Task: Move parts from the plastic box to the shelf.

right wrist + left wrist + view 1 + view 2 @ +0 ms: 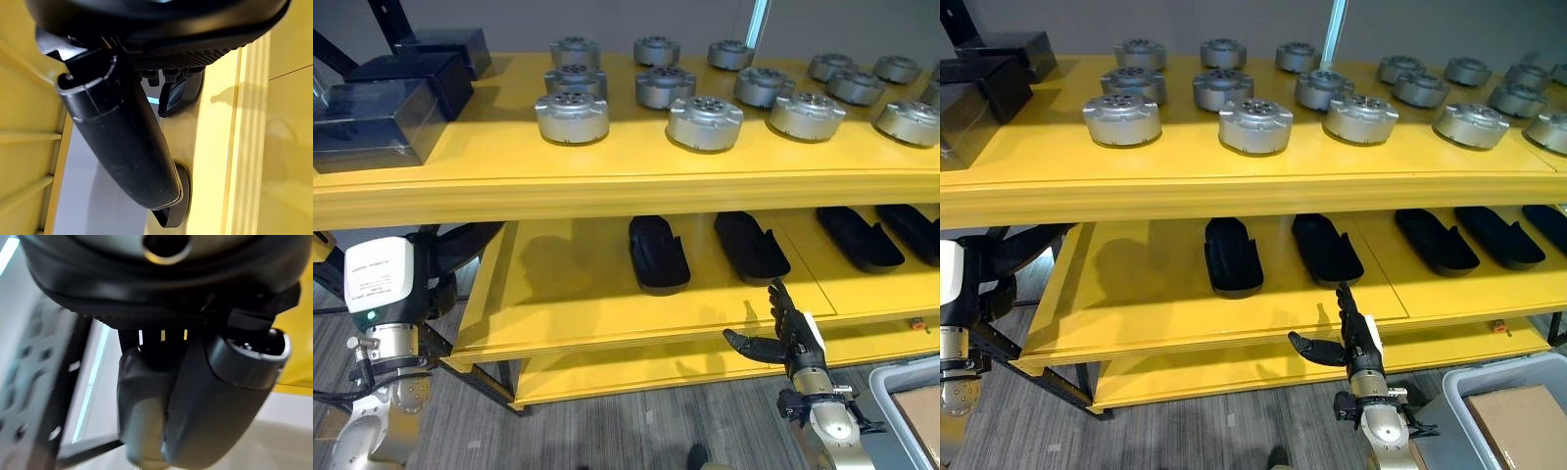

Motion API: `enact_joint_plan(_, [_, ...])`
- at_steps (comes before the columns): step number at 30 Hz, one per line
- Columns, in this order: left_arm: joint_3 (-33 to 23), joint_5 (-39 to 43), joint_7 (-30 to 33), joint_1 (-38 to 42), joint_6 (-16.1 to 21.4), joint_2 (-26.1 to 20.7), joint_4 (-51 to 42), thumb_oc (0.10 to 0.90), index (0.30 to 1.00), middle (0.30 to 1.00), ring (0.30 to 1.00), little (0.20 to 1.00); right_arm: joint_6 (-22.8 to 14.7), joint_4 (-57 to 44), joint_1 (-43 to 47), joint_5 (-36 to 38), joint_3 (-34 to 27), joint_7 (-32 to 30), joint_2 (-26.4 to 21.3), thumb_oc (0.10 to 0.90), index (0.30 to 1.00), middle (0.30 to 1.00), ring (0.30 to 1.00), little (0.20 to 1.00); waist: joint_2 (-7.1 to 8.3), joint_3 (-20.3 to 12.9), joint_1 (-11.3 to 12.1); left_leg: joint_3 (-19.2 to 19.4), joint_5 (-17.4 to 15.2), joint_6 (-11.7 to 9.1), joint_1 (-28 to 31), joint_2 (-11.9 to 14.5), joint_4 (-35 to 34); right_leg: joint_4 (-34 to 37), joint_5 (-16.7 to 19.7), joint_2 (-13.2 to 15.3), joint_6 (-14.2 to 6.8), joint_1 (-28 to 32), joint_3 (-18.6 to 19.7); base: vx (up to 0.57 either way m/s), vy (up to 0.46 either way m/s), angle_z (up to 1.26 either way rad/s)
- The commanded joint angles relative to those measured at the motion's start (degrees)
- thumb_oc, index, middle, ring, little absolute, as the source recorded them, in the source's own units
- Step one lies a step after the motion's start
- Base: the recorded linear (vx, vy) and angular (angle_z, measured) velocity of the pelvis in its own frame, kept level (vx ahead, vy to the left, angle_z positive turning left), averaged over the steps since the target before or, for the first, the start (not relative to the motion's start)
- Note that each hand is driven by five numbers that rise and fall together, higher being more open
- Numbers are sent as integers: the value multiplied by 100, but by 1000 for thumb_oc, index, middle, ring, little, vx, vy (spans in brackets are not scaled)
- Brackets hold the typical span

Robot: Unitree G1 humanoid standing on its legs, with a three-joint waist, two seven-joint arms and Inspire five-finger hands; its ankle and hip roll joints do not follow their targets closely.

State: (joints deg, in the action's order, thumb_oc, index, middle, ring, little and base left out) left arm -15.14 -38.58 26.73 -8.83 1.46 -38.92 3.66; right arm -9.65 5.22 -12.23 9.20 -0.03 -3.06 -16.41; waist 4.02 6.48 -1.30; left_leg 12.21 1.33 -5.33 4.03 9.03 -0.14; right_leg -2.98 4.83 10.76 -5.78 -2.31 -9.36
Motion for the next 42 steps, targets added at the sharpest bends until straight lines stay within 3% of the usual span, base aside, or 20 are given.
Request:
enact_joint_plan(1, [-155, -26, 790, 1163, 61, -221, -332, 400, 300, 300, 300, 300, -442, -608, 473, 10, -149, -111, -346, 900, 1000, 1000, 1000, 1000, -123, -270, -192, -130, -144, -96, -426, 510, 725, -468, -829, 360, -362, 480, 14, -1, 60, 0])
enact_joint_plan(9, [509, -252, 870, 2035, -115, -487, 12, 400, 300, 300, 300, 300, -461, -579, 639, 55, 12, -104, -456, 900, 1000, 1000, 1000, 1000, -94, -76, -326, -276, -504, -130, -968, 637, 1698, -1107, -1030, 370, -317, 93, 116, -45, 7, 0])
enact_joint_plan(15, [1358, -511, 549, 3069, -146, -1178, 454, 400, 300, 300, 300, 300, -466, -574, 877, 76, 228, -29, -670, 900, 1000, 1000, 1000, 1000, -181, 69, -477, -373, -790, -191, -1378, 768, 2424, -1915, -1296, 365, -302, -430, 279, -92, 21, -6])
enact_joint_plan(16, [1849, -679, 369, 3597, -140, -1562, 709, 400, 300, 300, 300, 300, -473, -563, 1008, 35, 333, -9, -759, 900, 1000, 1000, 1000, 1000, -222, 117, -509, -435, -945, -204, -1566, 808, 2782, -2333, -1452, 386, -295, -691, 358, -120, 24, -7])
enact_joint_plan(27, [3041, -964, -100, 4898, -238, -2312, 1824, 400, 300, 300, 300, 300, -475, -502, 1215, -18, 482, 56, -948, 900, 1000, 1000, 1000, 1000, -325, 262, -607, -683, -1493, -111, -2243, 834, 3969, -3570, -1962, 482, -242, -1524, 574, -85, 6, -8])
enact_joint_plan(35, [3676, -1197, -321, 5285, -164, -2548, 2233, 400, 300, 300, 300, 300, -540, -486, 1255, 55, 413, 27, -1049, 900, 1000, 1000, 1000, 1000, -353, 312, -642, -827, -1580, -73, -2604, 835, 4308, -3866, -2089, 440, -200, -1862, 577, -14, -4, 0])
enact_joint_plan(42, [3633, -1224, -377, 5094, -311, -2301, 2573, 400, 300, 300, 300, 300, -531, -486, 1317, 39, 313, -79, -1022, 900, 1000, 1000, 1000, 1000, -341, 412, -640, -927, -1649, -14, -2984, 792, 4591, -4072, -2130, 433, -143, -2195, 578, -20, 4, 4])
